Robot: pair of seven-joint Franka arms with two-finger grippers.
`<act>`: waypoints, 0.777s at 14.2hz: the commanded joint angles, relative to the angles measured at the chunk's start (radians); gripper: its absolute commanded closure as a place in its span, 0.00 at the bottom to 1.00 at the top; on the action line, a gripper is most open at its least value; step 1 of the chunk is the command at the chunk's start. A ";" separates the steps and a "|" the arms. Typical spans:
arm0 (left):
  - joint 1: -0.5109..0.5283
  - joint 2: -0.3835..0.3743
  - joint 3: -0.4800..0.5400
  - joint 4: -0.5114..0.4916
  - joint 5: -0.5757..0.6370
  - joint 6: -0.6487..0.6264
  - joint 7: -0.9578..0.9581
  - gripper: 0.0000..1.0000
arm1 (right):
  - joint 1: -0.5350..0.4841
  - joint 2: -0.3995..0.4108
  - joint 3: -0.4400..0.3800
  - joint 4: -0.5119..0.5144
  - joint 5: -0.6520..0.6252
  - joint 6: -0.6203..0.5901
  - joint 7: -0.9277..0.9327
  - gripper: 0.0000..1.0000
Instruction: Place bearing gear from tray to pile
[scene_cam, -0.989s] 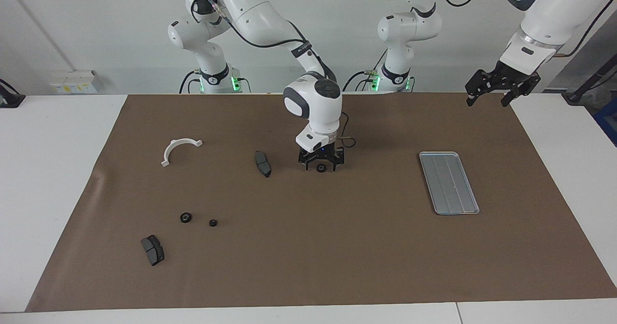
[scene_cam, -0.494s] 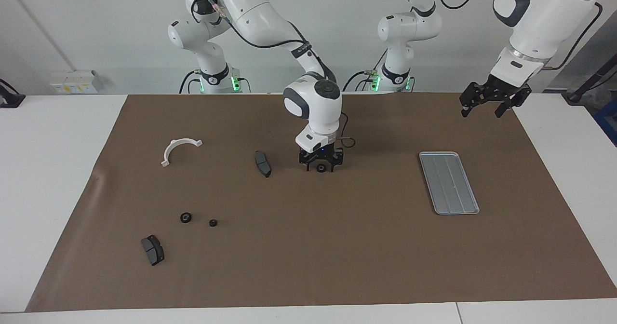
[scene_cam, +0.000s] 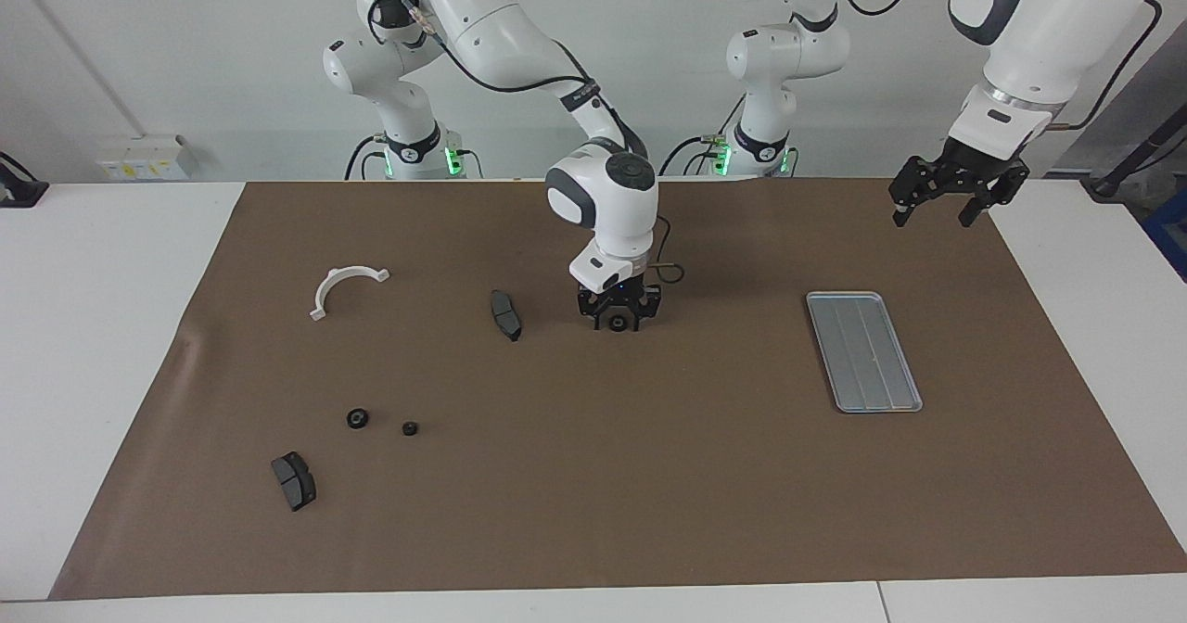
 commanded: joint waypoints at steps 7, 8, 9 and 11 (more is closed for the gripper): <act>0.002 0.037 0.014 0.058 0.016 -0.002 0.008 0.00 | -0.002 -0.006 0.004 -0.011 -0.001 0.003 0.006 0.48; -0.005 0.059 0.012 0.105 0.018 -0.041 0.008 0.00 | -0.002 -0.006 0.004 -0.009 0.001 0.001 0.006 0.56; -0.004 0.095 0.012 0.156 0.018 -0.079 0.008 0.00 | -0.002 -0.006 0.004 -0.008 0.001 -0.002 0.006 0.60; -0.004 0.152 0.011 0.249 0.018 -0.148 0.008 0.00 | -0.002 -0.006 0.004 -0.003 0.001 -0.008 0.006 0.89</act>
